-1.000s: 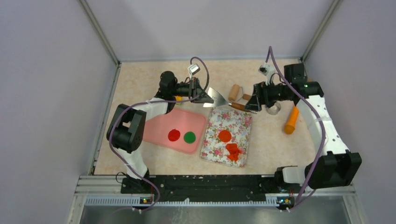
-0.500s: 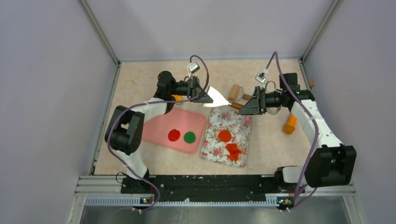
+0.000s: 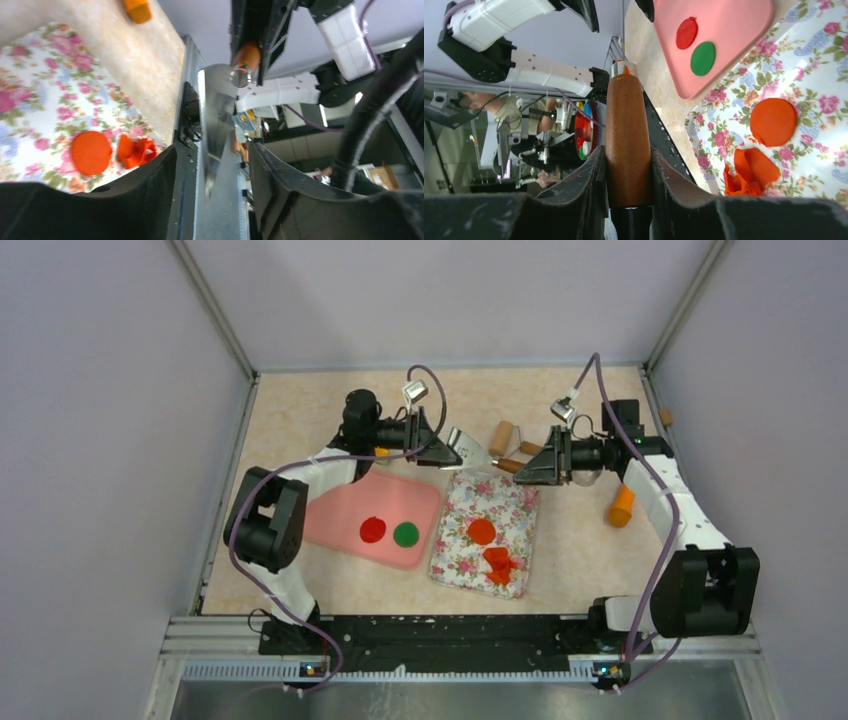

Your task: Roll out the dumpling wrappers from the dough

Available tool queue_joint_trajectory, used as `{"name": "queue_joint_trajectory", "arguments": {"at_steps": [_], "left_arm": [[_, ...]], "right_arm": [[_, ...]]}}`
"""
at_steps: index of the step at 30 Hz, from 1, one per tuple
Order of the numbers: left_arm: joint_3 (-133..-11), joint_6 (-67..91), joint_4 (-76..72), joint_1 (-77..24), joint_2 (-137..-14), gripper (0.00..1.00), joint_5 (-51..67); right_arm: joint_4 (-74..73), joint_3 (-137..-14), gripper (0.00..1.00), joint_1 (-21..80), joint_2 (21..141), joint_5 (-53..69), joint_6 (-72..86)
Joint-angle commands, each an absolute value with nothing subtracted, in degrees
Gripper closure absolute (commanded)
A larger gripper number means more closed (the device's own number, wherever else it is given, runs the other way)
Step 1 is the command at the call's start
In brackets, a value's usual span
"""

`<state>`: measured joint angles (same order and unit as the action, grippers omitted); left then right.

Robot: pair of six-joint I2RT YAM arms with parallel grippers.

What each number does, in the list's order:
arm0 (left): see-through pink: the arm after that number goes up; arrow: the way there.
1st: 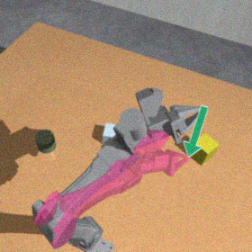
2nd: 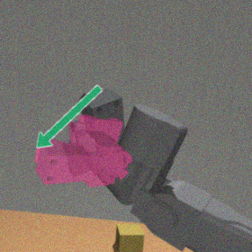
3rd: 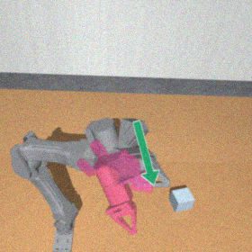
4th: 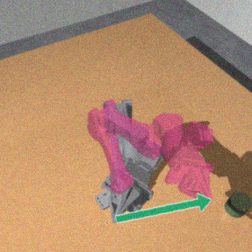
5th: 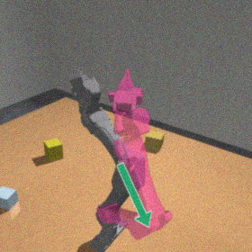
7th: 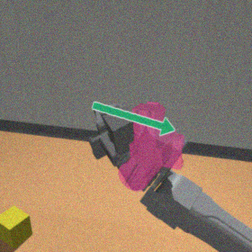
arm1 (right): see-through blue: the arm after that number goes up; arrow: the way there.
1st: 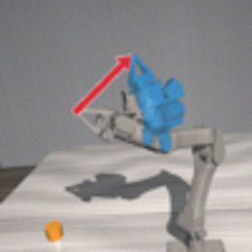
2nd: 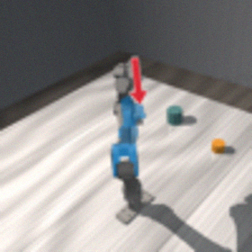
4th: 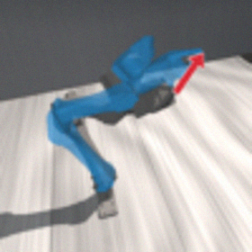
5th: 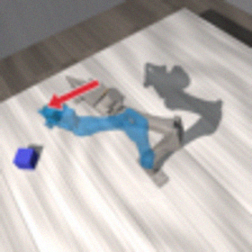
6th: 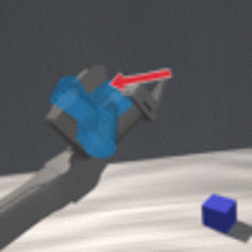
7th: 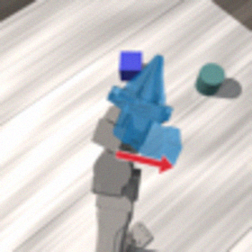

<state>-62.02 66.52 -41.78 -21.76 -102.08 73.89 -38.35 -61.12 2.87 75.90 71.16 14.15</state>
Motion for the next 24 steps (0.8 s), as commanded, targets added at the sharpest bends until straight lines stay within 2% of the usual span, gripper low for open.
{"name": "queue_joint_trajectory", "arguments": {"at_steps": [1, 4, 6, 8, 14, 19, 24], "left_arm": [[-66.46, 36.57, -11.93, -18.31, -96.69, 0.4, 67.9], [-74.58, 2.52, 19.07, -17.47, -93.54, 0.37, 58.82], [-77.62, -13.45, 29.15, -18.45, -91.02, 0.36, 51.68], [-77.23, -23.33, 30.16, -20.33, -87.21, 0.35, 46.37], [-71.86, -43.55, 22.13, -31.06, -79.71, 0.33, 43.9], [-74.62, -48.1, 21.65, -40.59, -84.12, 0.33, 43.66], [-77.3, -49.0, 21.54, -45.64, -90.15, 0.33, 42.54]], "right_arm": [[-43.05, -61.89, 1.0, 1.85, 76.44, 69.27, 9.16], [-47.09, -61.48, 1.0, 1.85, 76.22, 66.38, 5.4], [-49.08, -61.12, 1.0, 1.85, 75.93, 64.15, 3.08], [-50.24, -60.79, 1.0, 1.87, 75.8, 62.21, 2.02], [-49.13, -59.0, 1.0, 2.06, 75.25, 62.6, 3.4], [-49.44, -57.66, 1.0, 3.56, 73.6, 63.61, 3.28], [-48.51, -55.45, 1.0, 4.04, 71.92, 66.94, 5.13]]}}
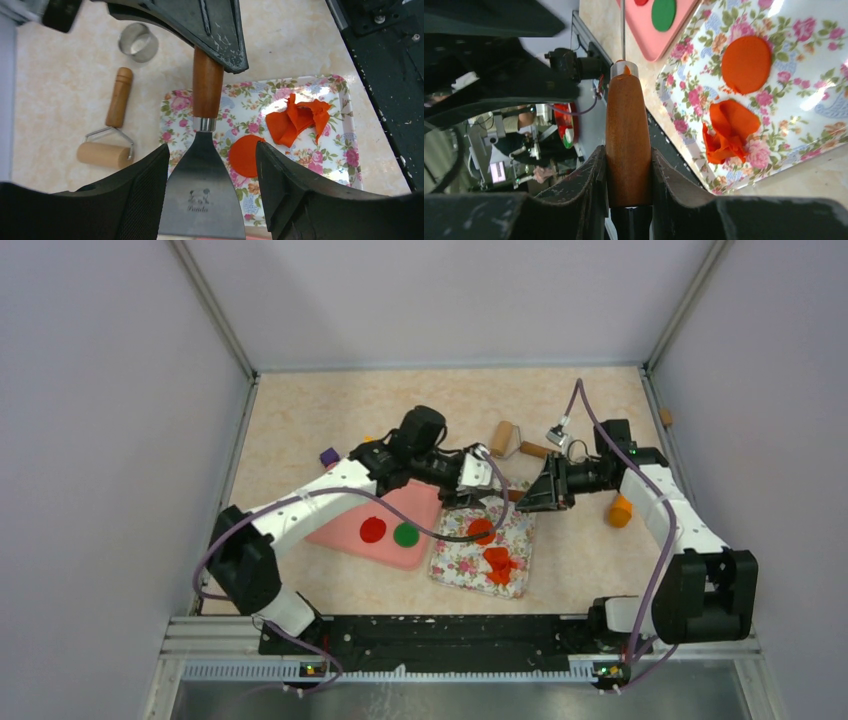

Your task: Roll out the dumpling wrappers from the dough

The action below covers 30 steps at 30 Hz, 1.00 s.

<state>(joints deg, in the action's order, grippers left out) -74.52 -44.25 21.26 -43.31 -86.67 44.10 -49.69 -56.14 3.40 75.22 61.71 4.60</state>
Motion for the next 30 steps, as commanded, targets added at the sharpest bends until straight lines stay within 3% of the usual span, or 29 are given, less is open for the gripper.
{"name": "queue_joint_trajectory", "arguments": {"at_steps": [1, 6, 9, 15, 19, 20, 24, 26, 30], "left_arm": [[-77.55, -48.6, 21.02, -46.21, -91.03, 0.33, 42.25], [-77.93, -47.45, 17.16, -49.14, -93.85, 0.33, 38.35], [-78.55, -47.54, 17.05, -49.98, -95.24, 0.39, 37.18], [-79.29, -46.47, 18.67, -50.27, -96.61, 0.78, 38.06], [-79.19, -43.7, 19.09, -50.27, -97.28, 0.96, 37.94], [-79.23, -42.56, 19.07, -50.28, -97.33, 1.0, 37.83], [-79.68, -36.29, 18.33, -50.27, -97.91, 1.0, 36.68], [-80.61, -33.27, 18.92, -50.28, -98.75, 1.0, 35.78], [-83.1, -28.76, 20.63, -50.31, -100.66, 1.0, 35.18]], "right_arm": [[-48.33, -54.97, 1.0, 4.17, 71.68, 67.54, 5.62], [-48.12, -53.49, 1.0, 5.05, 70.89, 68.93, 5.97], [-47.56, -53.03, 1.0, 5.31, 70.58, 68.92, 6.33], [-44.37, -53.77, 1.0, 5.28, 70.69, 68.11, 9.29], [-42.97, -55.08, 1.0, 5.08, 71.43, 66.73, 10.75], [-42.7, -55.37, 0.94, 4.85, 71.53, 65.9, 11.03], [-39.83, -54.93, 0.5, 3.77, 70.97, 61.74, 16.58], [-38.61, -54.37, 0.42, 3.69, 70.84, 60.85, 19.1], [-37.45, -53.61, 0.4, 3.73, 70.29, 59.84, 19.69]]}}
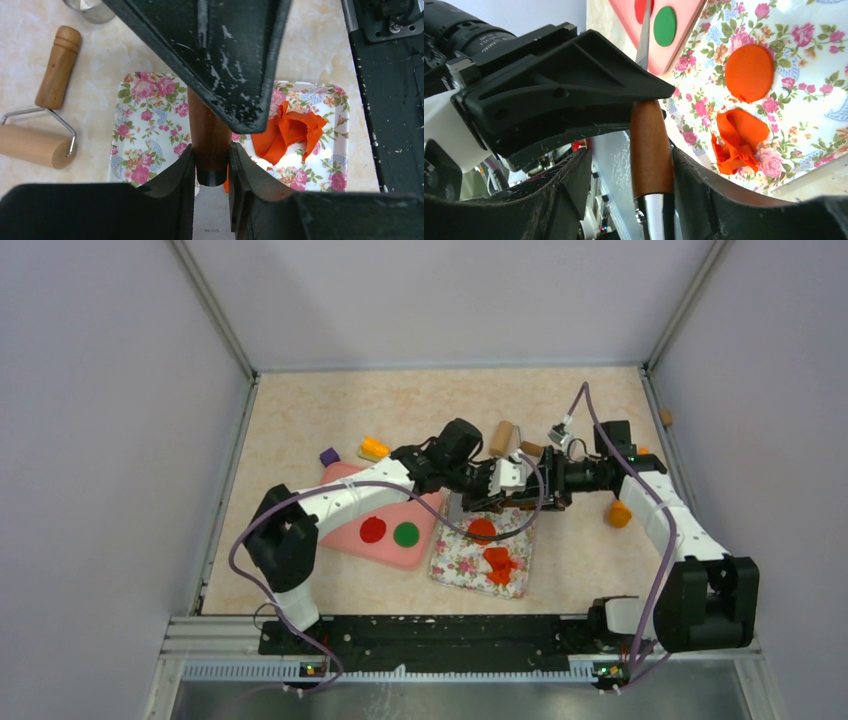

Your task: Roll out the dumpling wrappers from the dough

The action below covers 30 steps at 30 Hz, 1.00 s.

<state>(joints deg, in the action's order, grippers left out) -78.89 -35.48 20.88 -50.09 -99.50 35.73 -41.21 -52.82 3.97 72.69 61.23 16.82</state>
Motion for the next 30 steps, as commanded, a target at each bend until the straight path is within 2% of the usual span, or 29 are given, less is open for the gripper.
{"name": "queue_joint_trajectory", "arguments": {"at_steps": [1, 6, 13, 25, 30], "left_arm": [[-83.59, -27.64, 20.51, -50.32, -100.96, 1.0, 34.88], [-85.35, -23.0, 20.17, -50.28, -102.15, 1.0, 34.01], [-85.61, -20.94, 20.13, -50.36, -102.16, 1.0, 35.09], [-84.27, -21.15, 20.83, -50.96, -101.51, 1.0, 36.31], [-84.99, -20.96, 20.83, -51.24, -102.07, 1.0, 36.13]], "right_arm": [[-37.26, -53.35, 0.4, 3.74, 70.06, 59.21, 19.75], [-36.86, -52.56, 0.42, 3.71, 69.29, 56.22, 20.08], [-37.38, -52.38, 0.53, 3.59, 68.45, 52.39, 18.58], [-33.91, -51.92, 0.49, 2.6, 68.25, 51.78, 20.53], [-32.2, -50.44, 0.56, 2.56, 68.13, 54.84, 22.03]]}}
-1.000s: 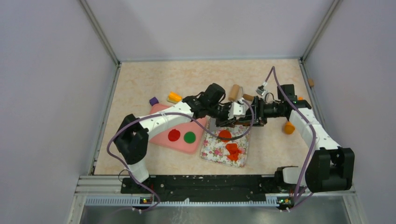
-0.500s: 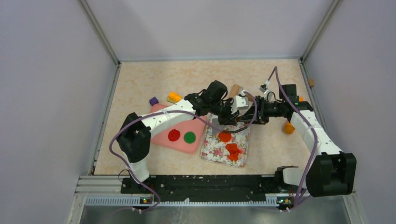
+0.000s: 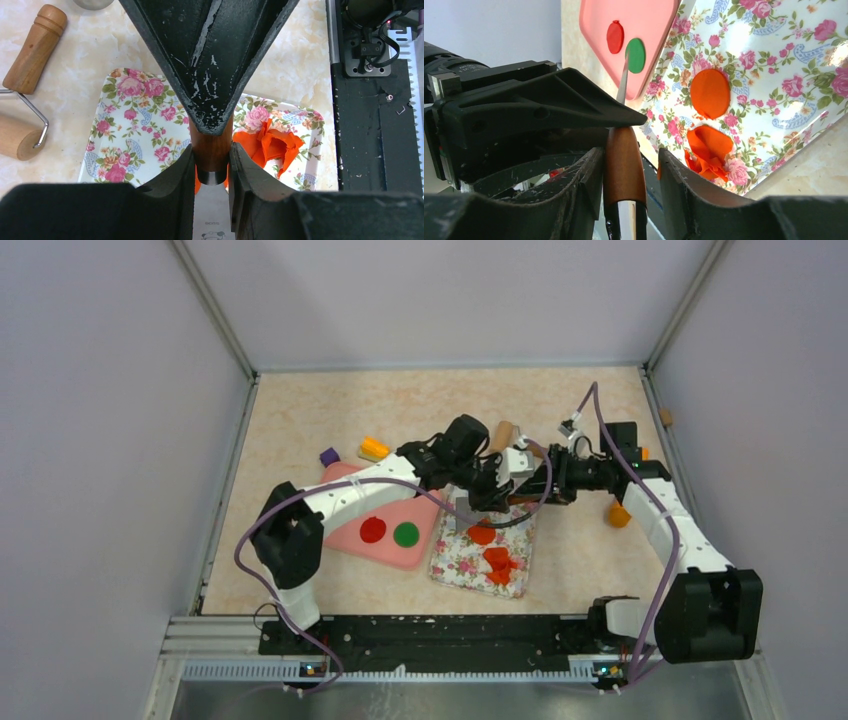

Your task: Roll out the dumpling wrappers from the dough

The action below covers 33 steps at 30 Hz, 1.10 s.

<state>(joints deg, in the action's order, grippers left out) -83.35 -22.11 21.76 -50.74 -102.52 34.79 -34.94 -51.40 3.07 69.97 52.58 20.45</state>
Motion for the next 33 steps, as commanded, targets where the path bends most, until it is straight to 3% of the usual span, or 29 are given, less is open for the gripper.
{"name": "queue_joint_trajectory", "arguments": {"at_steps": [1, 11, 18, 33], "left_arm": [[-85.16, -20.83, 20.83, -51.32, -102.25, 1.0, 36.12], [-85.82, -20.71, 20.98, -51.44, -102.9, 1.0, 35.95], [-86.09, -20.69, 21.01, -51.59, -103.31, 1.0, 35.86], [-87.32, -19.77, 20.24, -51.86, -104.8, 1.0, 35.51]], "right_arm": [[-32.32, -50.31, 0.57, 2.62, 68.03, 54.64, 21.99], [-32.46, -48.73, 0.6, 2.57, 67.59, 55.46, 21.54], [-31.52, -48.3, 0.53, 2.65, 67.52, 57.26, 22.59], [-31.99, -46.99, 0.54, 2.64, 67.5, 56.84, 22.69]]}}
